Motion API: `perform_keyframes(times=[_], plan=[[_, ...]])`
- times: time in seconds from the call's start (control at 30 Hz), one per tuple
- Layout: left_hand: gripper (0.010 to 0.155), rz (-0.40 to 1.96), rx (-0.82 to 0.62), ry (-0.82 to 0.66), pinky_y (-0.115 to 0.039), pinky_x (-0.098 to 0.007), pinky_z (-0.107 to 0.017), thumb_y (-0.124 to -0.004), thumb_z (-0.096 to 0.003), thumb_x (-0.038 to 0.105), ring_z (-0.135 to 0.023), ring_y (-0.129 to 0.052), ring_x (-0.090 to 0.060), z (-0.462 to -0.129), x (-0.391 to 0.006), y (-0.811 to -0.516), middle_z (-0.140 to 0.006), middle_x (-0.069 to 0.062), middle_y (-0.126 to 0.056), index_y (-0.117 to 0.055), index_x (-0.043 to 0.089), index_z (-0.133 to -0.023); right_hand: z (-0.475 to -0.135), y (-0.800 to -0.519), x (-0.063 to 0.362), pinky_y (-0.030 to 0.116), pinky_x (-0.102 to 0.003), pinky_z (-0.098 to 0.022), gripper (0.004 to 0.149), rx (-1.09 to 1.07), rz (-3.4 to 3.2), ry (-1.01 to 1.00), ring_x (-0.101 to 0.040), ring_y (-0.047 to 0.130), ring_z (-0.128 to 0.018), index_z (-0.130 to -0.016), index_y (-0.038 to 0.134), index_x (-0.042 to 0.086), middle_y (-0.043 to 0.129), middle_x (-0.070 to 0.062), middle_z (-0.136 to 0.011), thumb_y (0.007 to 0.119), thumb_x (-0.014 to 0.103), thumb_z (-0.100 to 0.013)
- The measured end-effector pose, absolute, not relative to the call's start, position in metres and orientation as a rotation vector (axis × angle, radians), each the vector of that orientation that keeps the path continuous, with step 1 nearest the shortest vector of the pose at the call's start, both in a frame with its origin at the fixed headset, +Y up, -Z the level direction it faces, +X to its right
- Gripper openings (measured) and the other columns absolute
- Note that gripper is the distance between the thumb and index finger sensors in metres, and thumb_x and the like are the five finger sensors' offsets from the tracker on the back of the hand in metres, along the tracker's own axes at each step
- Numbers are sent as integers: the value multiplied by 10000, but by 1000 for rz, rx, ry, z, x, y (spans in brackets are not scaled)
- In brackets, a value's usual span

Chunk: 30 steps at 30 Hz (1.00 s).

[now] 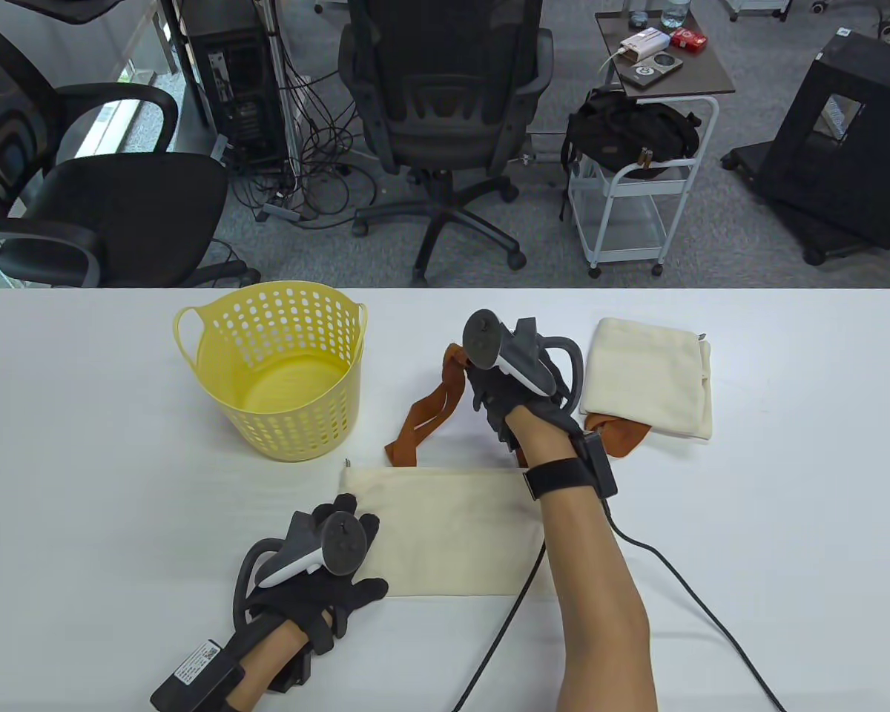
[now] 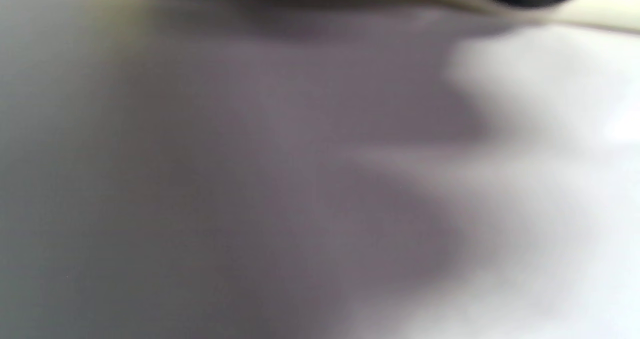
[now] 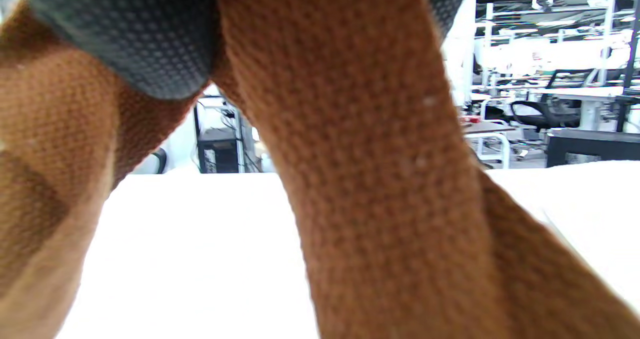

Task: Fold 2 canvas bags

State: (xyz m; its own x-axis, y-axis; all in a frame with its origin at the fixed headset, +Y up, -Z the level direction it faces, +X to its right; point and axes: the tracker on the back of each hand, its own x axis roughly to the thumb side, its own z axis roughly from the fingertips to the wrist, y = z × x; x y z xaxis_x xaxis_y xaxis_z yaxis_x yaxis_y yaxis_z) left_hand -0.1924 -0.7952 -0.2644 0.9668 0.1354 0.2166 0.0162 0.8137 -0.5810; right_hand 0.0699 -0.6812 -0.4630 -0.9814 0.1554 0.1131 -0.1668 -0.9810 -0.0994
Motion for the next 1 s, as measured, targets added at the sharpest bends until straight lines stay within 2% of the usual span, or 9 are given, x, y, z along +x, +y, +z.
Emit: perform_keyframes(times=[0.2,0.43,0.6,0.73,0.87,1.0], plan=[[873,71,-622,-247,-132,-602,-788,-686,-390,613,-1101,-41,-348,-265,-193,-796,-1072,44,122,-178,365,-1055,-391,-654,81,761,-498,-645,434,353,2820,-231,-203,980,-731,-836,809,326,919,30,-845,907,338,-413],[871,69,-618,-247,-134,-602,-788,-684,-392,614,-1102,-44,-348,-265,-194,-796,-1073,41,119,-180,363,-1056,-314,-653,83,731,-510,-672,431,693,2616,-119,-216,947,-789,-839,810,334,900,45,-880,906,305,-420],[872,67,-616,-249,-136,-601,-789,-683,-390,616,-1102,-46,-346,-264,-193,-795,-1074,42,119,-180,362,-1055,-269,-674,82,720,-514,-680,441,836,2644,-60,-217,931,-815,-846,804,336,891,51,-894,906,304,-419],[873,67,-616,-249,-135,-602,-788,-683,-390,616,-1102,-44,-349,-264,-193,-795,-1073,40,118,-179,361,-1056,-242,-709,79,711,-515,-690,451,943,2730,47,-220,921,-824,-856,792,330,880,44,-903,902,295,-420],[873,68,-618,-251,-135,-602,-788,-684,-390,615,-1101,-45,-350,-264,-193,-795,-1074,40,117,-180,359,-1056,-224,-742,78,695,-522,-698,473,1033,2816,135,-231,897,-851,-874,774,322,855,33,-928,903,288,-420],[873,68,-620,-253,-134,-603,-788,-684,-393,614,-1102,-43,-349,-264,-193,-795,-1073,40,118,-178,357,-1057,-215,-759,80,644,-524,-729,539,1098,2892,204,-240,825,-922,-924,711,321,778,27,-995,900,302,-420]])
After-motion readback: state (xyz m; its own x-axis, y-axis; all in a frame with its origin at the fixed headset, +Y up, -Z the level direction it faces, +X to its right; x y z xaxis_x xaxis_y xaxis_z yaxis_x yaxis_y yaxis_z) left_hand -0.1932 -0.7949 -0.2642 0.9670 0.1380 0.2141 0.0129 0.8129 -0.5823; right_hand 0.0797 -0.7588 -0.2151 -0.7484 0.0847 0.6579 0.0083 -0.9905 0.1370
